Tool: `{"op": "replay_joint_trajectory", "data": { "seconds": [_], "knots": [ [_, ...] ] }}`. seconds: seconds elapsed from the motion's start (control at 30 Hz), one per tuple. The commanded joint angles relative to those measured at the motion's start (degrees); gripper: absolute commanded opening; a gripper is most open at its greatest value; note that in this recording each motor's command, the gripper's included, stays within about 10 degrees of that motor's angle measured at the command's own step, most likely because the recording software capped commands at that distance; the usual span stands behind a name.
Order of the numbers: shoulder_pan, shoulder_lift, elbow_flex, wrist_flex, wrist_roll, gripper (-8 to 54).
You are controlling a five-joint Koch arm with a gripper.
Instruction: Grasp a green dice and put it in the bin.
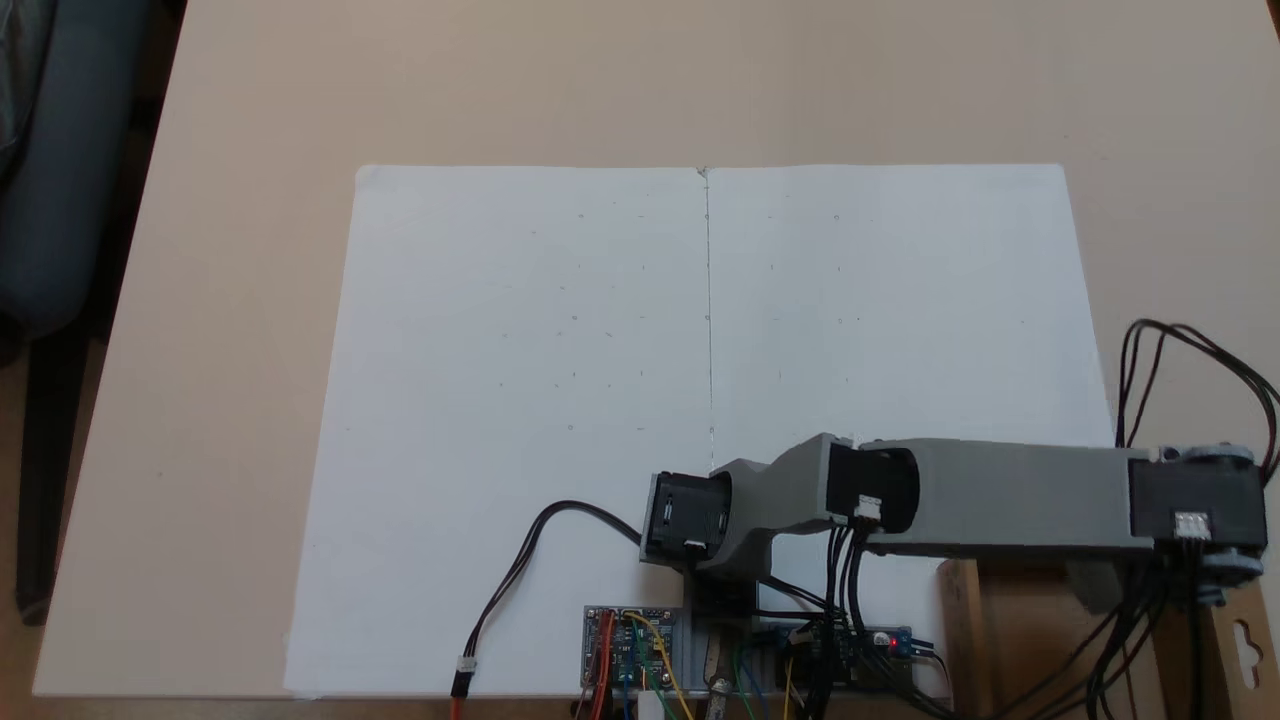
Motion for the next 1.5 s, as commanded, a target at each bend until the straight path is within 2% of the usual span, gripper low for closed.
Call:
{"op": "replay_joint_trajectory", "data": {
  "seconds": [0.0, 0.27, 0.3, 0.33, 0.37, 0.47, 0.5, 0.7, 0.87, 1.07, 1.47],
  "knots": [
    [3.34, 0.53, -2.81, 4.83, -8.26, 12.2],
    [6.59, -2.64, -2.81, 4.31, -8.96, 12.2],
    [6.59, -2.72, -2.81, 3.96, -8.88, 20.7],
    [6.50, -3.78, -2.72, 4.13, -8.88, 32.3],
    [6.50, -4.57, -2.02, 4.22, -8.79, 33.0],
    [5.89, -5.71, 0.53, 4.13, -8.61, 44.3],
    [5.54, -5.71, 0.53, 3.78, -8.00, 46.1],
    [-0.44, -4.22, 0.09, -3.34, 6.24, 43.9],
    [-21.80, 8.53, -0.09, -6.06, 18.81, 43.7],
    [-45.79, 13.45, 0.09, -7.47, 20.48, 44.1],
    [-80.68, 19.42, 1.23, -10.37, 21.09, 44.6]
  ]
}}
